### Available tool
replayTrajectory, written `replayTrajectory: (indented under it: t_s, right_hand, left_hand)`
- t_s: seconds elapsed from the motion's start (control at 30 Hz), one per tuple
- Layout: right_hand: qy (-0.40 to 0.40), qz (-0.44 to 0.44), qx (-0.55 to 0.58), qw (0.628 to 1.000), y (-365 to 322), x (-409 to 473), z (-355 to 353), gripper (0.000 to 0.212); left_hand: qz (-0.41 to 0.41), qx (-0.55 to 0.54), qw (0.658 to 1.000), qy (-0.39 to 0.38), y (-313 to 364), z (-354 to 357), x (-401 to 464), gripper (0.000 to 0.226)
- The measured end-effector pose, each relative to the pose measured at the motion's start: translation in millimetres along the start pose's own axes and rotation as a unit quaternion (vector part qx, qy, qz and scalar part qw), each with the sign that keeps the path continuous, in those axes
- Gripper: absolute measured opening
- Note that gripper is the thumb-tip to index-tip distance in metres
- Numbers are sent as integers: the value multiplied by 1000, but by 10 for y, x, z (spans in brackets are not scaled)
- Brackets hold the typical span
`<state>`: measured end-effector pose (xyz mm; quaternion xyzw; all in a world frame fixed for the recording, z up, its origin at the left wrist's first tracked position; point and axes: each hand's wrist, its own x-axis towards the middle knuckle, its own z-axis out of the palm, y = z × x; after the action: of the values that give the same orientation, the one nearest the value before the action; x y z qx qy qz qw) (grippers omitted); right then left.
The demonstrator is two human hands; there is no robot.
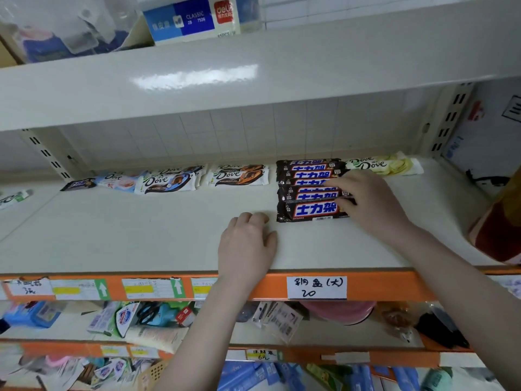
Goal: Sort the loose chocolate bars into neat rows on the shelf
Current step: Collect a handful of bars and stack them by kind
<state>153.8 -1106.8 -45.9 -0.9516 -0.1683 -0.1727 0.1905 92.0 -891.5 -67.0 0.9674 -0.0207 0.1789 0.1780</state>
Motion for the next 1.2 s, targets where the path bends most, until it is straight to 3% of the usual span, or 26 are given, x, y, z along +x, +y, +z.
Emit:
replayTrajectory:
  t_s: [0.1,0.2,0.47,0.7,0.9,1.07,1.2]
  right_hand:
    - [-76,-62,-26,995,-55,-21,58,41]
    - [-173,-63,-80,980,-66,-22,120,57]
    - [-208,-54,-147,965,-156,-95,101,63]
    - [-160,-25,-135,978,-315,-229,125,60]
    - [-11,12,-111,994,-606,-410,261,41]
    - [16,49,-97,994,-1256,-477,440,37]
    - [-2,13,-78,997,-2018,-404,730,30]
  left_hand:
    - [-1,-4,1000,2,-1,-7,-7,32]
    - [-2,-7,1000,5,4,-1,-6,32]
    - [-2,1,1000,10,-1,21,-7,31]
    - [-4,42,999,-6,7,-28,-2,29]
    - [-27,109,993,23,-245,-212,-104,25]
    - [-76,119,989,47,-740,-531,-262,33]
    - [-109,109,986,68,-1362,-837,-449,34]
